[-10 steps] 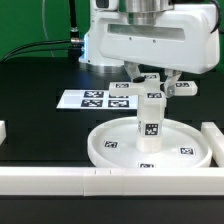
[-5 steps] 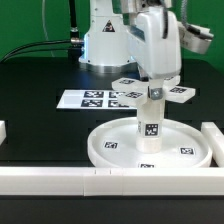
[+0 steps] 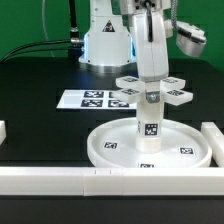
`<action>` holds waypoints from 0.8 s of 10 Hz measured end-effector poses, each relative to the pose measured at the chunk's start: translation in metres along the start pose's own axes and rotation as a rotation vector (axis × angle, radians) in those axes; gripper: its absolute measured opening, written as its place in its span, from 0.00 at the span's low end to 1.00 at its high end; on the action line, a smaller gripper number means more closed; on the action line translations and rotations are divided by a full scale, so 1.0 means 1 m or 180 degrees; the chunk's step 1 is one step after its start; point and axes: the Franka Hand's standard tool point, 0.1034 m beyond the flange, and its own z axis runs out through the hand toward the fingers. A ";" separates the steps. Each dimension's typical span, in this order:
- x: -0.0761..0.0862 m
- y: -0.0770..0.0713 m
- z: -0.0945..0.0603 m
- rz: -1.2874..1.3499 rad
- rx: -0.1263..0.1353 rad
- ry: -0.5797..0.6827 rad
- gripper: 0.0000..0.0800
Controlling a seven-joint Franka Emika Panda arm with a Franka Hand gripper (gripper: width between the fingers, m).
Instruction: Assemble round table
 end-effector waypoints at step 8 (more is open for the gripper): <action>-0.007 -0.002 -0.017 -0.1723 -0.0094 -0.0011 0.81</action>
Offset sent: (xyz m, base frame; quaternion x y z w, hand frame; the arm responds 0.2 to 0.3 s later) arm 0.0000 0.0000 0.0000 0.0000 0.0000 -0.0650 0.9979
